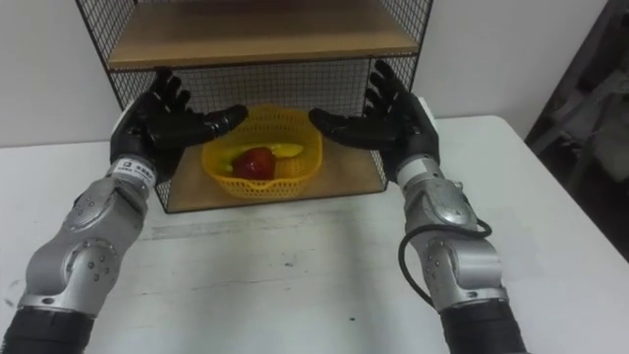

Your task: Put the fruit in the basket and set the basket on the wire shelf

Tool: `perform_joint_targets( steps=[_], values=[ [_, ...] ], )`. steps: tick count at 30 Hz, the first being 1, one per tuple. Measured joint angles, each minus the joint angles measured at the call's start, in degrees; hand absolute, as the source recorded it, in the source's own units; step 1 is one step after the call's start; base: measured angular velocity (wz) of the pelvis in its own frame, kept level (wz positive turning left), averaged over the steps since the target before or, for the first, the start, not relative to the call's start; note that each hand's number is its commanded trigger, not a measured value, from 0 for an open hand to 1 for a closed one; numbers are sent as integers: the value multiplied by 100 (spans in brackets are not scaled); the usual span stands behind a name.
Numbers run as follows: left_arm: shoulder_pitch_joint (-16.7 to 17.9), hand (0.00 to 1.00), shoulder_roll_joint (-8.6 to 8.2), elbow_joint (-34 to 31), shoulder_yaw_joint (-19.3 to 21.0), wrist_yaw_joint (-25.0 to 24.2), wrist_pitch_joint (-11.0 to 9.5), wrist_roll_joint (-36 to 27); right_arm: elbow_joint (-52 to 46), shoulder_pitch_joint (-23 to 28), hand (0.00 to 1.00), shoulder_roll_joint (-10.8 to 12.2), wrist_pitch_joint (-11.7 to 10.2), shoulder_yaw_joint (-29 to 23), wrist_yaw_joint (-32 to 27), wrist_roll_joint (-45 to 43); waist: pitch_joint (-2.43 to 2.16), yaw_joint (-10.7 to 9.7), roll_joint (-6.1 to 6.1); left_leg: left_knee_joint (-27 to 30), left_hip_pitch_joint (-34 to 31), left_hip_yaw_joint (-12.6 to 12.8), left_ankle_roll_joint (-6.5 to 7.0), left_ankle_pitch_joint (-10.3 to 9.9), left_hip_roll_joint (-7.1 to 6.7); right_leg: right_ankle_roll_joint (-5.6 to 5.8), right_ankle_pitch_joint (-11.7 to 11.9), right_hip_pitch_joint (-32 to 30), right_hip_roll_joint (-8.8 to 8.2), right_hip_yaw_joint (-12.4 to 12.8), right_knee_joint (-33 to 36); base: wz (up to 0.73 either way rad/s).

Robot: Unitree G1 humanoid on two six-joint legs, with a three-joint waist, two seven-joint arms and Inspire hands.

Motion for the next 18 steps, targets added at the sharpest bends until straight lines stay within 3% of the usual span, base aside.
perform_joint_targets(
  steps=[5, 10, 15, 18],
  values=[
    [439, 0, -21, -498, -77, 14, -45, 92, -468, 282, 0, -1, 0, 3, 166, -113, 34, 17, 6, -37, -14, 23, -8, 13, 1, -4, 2, -42, 5, 2, 2, -2],
    [985, 0, 24, -719, -177, 49, -105, 65, -667, 669, 0, -5, 0, 11, 314, -5, 39, -2, -1, -31, -59, 14, -8, 11, 1, -4, 2, -78, 6, -12, 5, 1],
    [1083, 0, 114, -817, -235, 37, -128, -203, -865, 952, 0, -16, 0, 71, 340, -104, 49, 26, -18, -35, -110, -3, -13, 19, 0, -4, 2, -131, 8, -15, 10, 1],
    [1320, 0, 121, -1087, -280, -35, -277, -199, -1200, 1226, 0, -17, -11, 69, 356, -274, 50, 8, -24, -34, -145, -4, -13, 24, -1, -4, 2, -157, 8, -22, 9, 0]
  ],
)
